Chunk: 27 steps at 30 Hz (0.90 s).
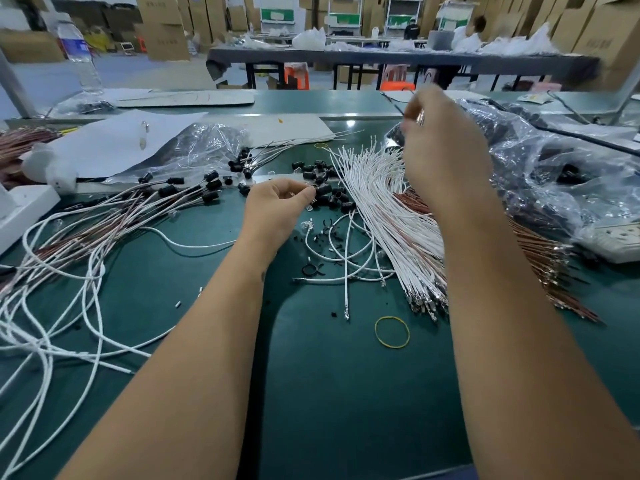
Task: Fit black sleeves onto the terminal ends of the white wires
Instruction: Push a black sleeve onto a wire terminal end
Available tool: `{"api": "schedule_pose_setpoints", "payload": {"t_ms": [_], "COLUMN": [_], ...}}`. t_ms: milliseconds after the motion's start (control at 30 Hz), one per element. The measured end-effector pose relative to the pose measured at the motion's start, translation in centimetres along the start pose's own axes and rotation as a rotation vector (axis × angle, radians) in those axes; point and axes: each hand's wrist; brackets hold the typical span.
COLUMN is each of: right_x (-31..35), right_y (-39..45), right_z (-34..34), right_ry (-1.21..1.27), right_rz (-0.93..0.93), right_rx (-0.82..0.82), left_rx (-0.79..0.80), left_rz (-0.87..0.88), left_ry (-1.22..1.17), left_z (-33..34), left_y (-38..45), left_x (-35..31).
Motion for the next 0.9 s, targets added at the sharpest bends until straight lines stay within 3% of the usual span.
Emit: {"api": "schedule_pose_setpoints", "payload": {"t_ms": [133, 267, 467, 567, 900], "right_x": [2.9, 2.7, -0.1, -0.8, -0.8], "right_y": [0.9, 0.1, -2.5, -2.4, -2.7], "right_z": [1.9, 5.9, 9.4, 9.2, 9.6], "right_ry": [0.093, 0.119, 0.183, 0.319, 0.378], "right_rz": [-0.119, -0.071, 0.007, 0.041, 0.008], "right_rx": [-0.195, -0.041, 0.219, 0.191, 0.144], "left_rx": [-0.115, -0.263, -0.174, -0.103, -0.05], "left_rz": [-0.003, -0.002, -0.017, -0.035, -0.068], "left_ry": [0.057, 0.111, 0.153, 0.066, 0.05], "left_z": [-0.7, -2.6, -2.8, -2.5, -2.1], "left_y": [0.3, 0.8, 0.7, 0.5, -0.1], "left_x": [0.3, 0.7, 0.9, 0.6, 0.0]}}
Point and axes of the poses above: each hand's wrist, its own y-axis towards the middle knuckle, its own z-axis out of the palm, x = y × z, and after that the axes turned 2 degrees about x, right-handed
